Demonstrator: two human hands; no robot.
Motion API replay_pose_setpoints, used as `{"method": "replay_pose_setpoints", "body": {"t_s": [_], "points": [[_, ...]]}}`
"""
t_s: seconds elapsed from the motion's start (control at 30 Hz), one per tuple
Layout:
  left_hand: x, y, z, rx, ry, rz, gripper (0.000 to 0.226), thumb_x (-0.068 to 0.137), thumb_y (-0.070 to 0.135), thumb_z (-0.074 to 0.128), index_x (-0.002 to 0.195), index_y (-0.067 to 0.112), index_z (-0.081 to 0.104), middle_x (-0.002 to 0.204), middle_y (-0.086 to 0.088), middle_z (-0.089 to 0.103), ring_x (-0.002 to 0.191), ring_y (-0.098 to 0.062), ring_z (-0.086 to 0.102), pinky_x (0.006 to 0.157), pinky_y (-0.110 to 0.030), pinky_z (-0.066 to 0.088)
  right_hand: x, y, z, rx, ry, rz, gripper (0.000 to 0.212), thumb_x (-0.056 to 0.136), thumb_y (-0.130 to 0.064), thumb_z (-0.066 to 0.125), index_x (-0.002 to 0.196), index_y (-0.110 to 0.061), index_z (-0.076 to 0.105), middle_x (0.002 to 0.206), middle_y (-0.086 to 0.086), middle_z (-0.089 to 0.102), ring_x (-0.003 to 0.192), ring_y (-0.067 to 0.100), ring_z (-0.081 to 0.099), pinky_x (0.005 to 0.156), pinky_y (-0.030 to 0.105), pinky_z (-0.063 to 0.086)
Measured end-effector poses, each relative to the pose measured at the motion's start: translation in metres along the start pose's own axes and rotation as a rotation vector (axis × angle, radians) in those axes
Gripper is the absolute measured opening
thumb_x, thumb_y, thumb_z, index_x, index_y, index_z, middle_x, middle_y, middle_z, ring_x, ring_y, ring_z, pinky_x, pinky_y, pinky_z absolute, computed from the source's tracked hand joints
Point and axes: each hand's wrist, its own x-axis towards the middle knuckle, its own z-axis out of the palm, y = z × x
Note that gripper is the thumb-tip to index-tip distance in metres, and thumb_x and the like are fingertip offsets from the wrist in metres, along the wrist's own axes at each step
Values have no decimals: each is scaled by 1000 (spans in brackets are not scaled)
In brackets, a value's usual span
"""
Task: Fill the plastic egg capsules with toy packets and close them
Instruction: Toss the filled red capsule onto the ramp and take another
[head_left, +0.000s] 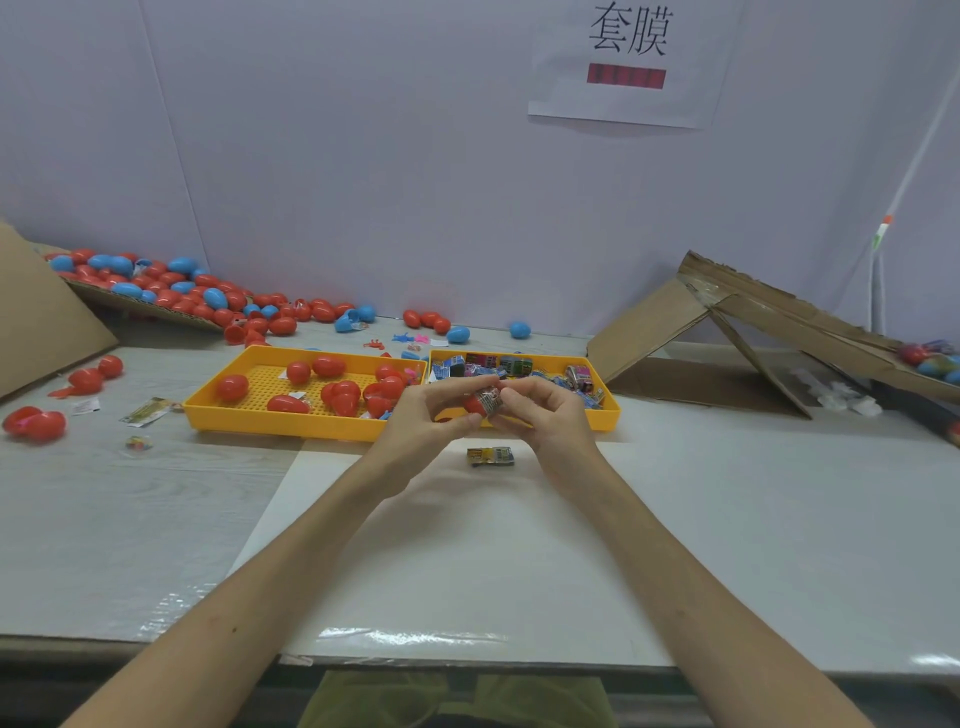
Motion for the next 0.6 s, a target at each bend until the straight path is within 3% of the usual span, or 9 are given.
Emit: {"method": "replay_pose_setpoints", "body": {"t_s": [0.07,0.17,0.33,0.43,0.6], "points": [[1,0,-1,-37,16,0,48,88,-5,70,121,30,71,118,12,74,112,-6,67,87,-20,55,-1,0,2,6,0,-13,11,92,-9,69,101,-4,73,106,23,71,99,29,72,82,33,58],[2,0,-1,-51,44,-13,44,88,0,74,120,30,72,123,8,72,109,-6,68,84,-21,55,-1,-2,3,-16,27,-34,11,88,-8,74,99,-6,75,103,16,73,100,31,72,83,35,59],[3,-1,-3,-74,72,-53,30,92,14,73,119,29,73,112,11,76,102,-10,71,80,-21,57,-1,-6,1,-91,69,-71,7,88,-12,76,94,-12,78,102,14,75,95,27,74,76,34,61],[3,-1,-3,-51,98,-52,29,90,16,76,116,30,74,114,10,75,99,-11,73,79,-21,57,-2,-6,2,-224,107,-125,5,86,-15,78,91,-14,80,95,4,77,90,20,75,73,42,63],[3,-2,-2,-63,93,-62,30,91,12,75,116,28,74,122,4,72,93,-19,76,84,-26,60,-1,-6,1,-307,117,-108,3,86,-14,79,88,-16,77,91,5,77,88,23,75,85,55,59]]}}
